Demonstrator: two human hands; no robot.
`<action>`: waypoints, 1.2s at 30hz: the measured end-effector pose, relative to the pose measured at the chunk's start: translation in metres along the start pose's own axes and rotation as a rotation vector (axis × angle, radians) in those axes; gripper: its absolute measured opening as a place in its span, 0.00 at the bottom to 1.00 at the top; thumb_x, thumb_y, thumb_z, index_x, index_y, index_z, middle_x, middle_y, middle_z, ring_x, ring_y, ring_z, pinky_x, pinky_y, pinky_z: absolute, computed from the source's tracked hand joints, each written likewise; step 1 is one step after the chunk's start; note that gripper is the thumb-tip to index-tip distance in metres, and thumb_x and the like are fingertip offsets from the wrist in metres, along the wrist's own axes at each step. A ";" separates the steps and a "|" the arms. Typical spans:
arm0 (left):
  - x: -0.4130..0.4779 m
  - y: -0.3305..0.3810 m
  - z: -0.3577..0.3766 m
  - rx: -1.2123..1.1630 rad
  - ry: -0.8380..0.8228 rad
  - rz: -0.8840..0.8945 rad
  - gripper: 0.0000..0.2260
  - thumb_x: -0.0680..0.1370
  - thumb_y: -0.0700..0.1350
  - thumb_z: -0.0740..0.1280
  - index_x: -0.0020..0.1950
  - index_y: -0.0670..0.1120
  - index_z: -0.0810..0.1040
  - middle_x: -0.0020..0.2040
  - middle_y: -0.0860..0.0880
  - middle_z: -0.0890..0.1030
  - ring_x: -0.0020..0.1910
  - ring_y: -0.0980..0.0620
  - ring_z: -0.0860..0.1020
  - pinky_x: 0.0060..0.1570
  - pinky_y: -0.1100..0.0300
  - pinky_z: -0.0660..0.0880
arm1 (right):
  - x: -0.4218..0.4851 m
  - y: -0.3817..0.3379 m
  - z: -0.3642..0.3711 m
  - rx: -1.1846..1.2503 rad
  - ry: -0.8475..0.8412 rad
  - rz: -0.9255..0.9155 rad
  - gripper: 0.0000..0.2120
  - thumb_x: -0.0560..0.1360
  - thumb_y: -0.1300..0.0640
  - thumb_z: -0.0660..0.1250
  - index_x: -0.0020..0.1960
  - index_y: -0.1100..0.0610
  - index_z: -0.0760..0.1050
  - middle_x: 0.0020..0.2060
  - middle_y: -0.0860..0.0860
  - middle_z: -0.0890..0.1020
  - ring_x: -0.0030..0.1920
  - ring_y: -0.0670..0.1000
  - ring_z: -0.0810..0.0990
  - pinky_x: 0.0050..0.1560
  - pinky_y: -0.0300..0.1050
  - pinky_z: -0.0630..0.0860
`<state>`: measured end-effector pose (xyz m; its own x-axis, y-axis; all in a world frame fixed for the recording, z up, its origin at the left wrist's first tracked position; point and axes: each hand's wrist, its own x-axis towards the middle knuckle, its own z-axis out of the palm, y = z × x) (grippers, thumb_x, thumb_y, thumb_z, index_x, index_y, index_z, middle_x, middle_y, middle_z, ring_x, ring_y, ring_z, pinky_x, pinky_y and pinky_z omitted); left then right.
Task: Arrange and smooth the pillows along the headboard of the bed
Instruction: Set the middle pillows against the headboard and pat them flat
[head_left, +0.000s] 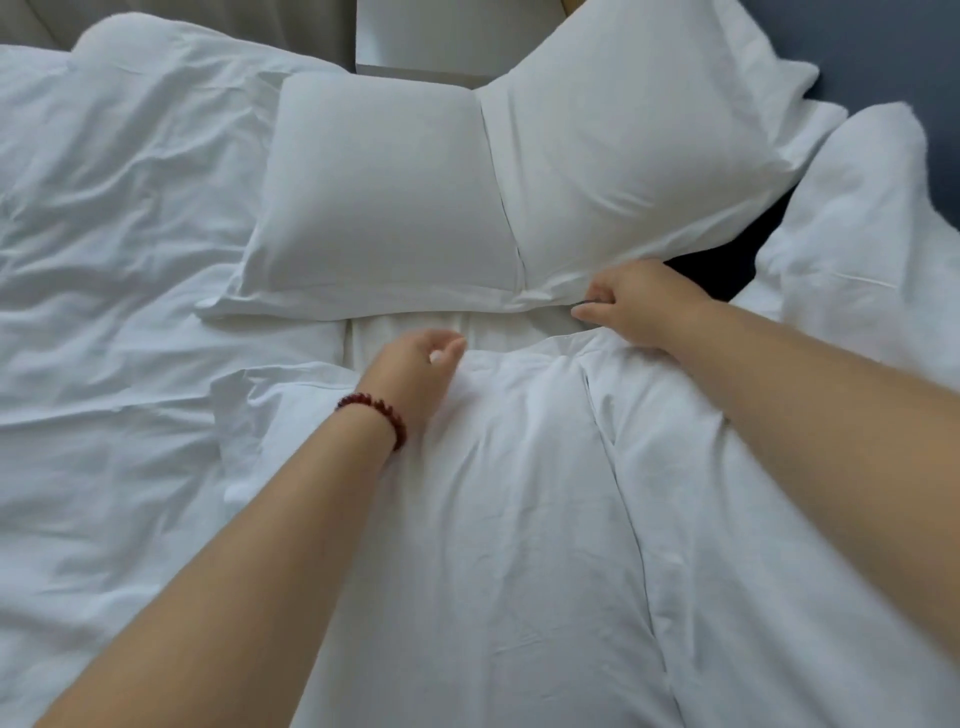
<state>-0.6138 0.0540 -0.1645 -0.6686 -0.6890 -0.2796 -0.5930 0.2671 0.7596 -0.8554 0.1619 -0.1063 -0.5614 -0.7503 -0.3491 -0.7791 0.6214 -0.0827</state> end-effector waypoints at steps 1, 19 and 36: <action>-0.016 0.004 0.001 0.075 -0.025 0.026 0.14 0.82 0.52 0.61 0.62 0.49 0.81 0.62 0.49 0.81 0.62 0.48 0.77 0.62 0.57 0.70 | -0.010 -0.007 0.001 -0.020 -0.014 -0.019 0.14 0.76 0.40 0.66 0.54 0.48 0.78 0.52 0.49 0.80 0.56 0.54 0.78 0.57 0.51 0.74; -0.285 -0.086 0.025 0.653 -0.157 0.379 0.27 0.81 0.57 0.52 0.77 0.46 0.65 0.78 0.44 0.64 0.77 0.46 0.61 0.75 0.54 0.48 | -0.324 -0.123 0.198 0.269 0.366 0.097 0.29 0.79 0.42 0.53 0.76 0.53 0.65 0.77 0.56 0.63 0.77 0.57 0.60 0.75 0.56 0.59; -0.441 -0.156 0.018 0.866 -0.782 0.454 0.21 0.83 0.55 0.58 0.75 0.53 0.66 0.79 0.53 0.59 0.79 0.49 0.51 0.77 0.54 0.51 | -0.613 -0.170 0.313 0.625 -0.071 0.668 0.19 0.81 0.47 0.58 0.71 0.48 0.69 0.66 0.48 0.74 0.62 0.52 0.75 0.55 0.48 0.76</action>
<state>-0.2345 0.3280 -0.1704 -0.8008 0.0859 -0.5927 -0.1415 0.9345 0.3265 -0.2916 0.5871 -0.1708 -0.8064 -0.1887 -0.5605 0.0055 0.9453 -0.3262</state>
